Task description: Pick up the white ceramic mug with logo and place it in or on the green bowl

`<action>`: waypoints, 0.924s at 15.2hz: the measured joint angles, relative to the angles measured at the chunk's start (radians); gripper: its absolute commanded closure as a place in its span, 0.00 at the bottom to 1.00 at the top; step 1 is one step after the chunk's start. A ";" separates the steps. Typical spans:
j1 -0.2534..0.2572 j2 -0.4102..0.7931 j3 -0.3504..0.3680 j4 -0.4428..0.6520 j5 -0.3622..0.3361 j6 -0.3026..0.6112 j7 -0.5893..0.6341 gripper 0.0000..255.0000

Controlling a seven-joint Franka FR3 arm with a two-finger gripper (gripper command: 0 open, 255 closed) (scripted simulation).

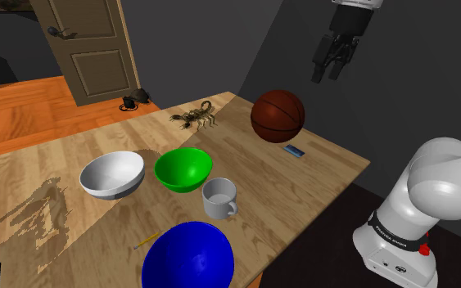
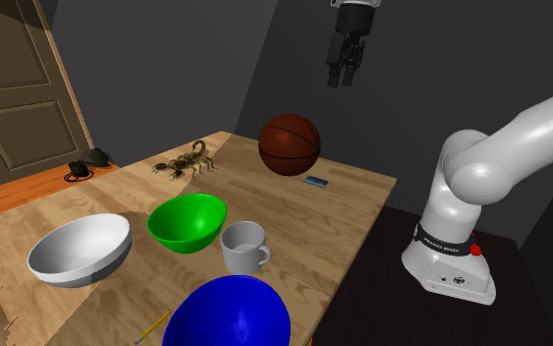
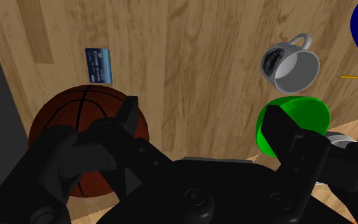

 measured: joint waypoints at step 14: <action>0.064 0.188 0.173 -0.168 0.080 0.334 0.097 0.00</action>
